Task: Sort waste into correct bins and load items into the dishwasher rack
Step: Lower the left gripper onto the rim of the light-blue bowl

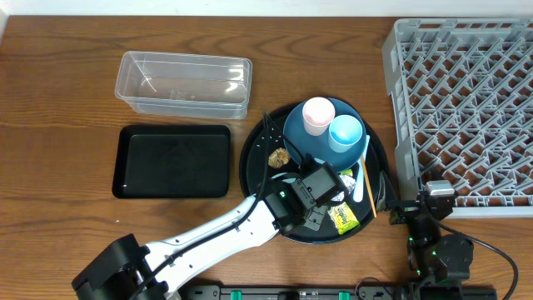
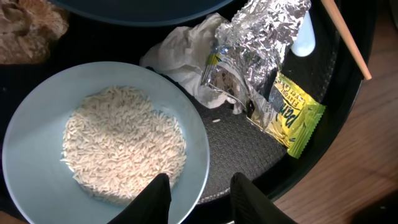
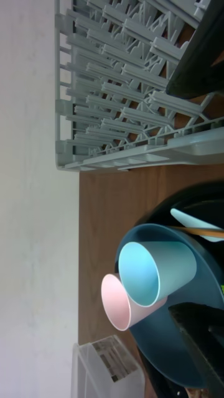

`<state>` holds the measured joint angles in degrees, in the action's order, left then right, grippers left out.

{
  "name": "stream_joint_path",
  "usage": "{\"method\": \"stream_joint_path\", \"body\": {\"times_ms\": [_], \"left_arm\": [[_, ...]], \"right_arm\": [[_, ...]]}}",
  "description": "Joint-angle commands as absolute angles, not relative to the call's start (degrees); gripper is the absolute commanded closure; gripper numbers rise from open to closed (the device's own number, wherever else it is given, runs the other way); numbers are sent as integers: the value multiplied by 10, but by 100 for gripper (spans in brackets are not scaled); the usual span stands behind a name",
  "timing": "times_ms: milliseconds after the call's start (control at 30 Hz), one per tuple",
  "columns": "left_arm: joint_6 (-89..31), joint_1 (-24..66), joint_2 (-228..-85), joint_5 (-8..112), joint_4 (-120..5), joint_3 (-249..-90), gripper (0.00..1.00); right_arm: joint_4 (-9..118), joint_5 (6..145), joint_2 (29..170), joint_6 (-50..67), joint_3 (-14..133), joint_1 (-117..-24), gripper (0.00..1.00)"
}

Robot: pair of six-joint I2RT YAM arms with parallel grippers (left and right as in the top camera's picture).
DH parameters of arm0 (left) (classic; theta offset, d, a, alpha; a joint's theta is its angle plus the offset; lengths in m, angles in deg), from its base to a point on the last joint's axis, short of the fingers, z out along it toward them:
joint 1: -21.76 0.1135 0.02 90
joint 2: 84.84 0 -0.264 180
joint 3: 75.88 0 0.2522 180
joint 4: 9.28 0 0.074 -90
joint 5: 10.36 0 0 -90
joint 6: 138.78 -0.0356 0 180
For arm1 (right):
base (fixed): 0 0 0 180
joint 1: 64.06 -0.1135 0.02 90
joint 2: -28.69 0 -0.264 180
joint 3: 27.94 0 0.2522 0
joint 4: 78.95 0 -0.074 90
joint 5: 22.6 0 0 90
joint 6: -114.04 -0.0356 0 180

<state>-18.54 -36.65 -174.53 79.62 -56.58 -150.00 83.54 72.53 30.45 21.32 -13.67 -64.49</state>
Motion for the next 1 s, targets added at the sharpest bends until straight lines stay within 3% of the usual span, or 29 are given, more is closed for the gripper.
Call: {"method": "stream_joint_path", "body": {"times_ms": [0, 967], "left_arm": [[-180, -367, -1752, 808, -565, -1497, 66], [-181, -367, -1775, 808, -559, -1497, 65]], "right_arm": [[835, 721, 305, 220, -139, -641, 1], [835, 721, 305, 220, -139, -641, 1]]}}
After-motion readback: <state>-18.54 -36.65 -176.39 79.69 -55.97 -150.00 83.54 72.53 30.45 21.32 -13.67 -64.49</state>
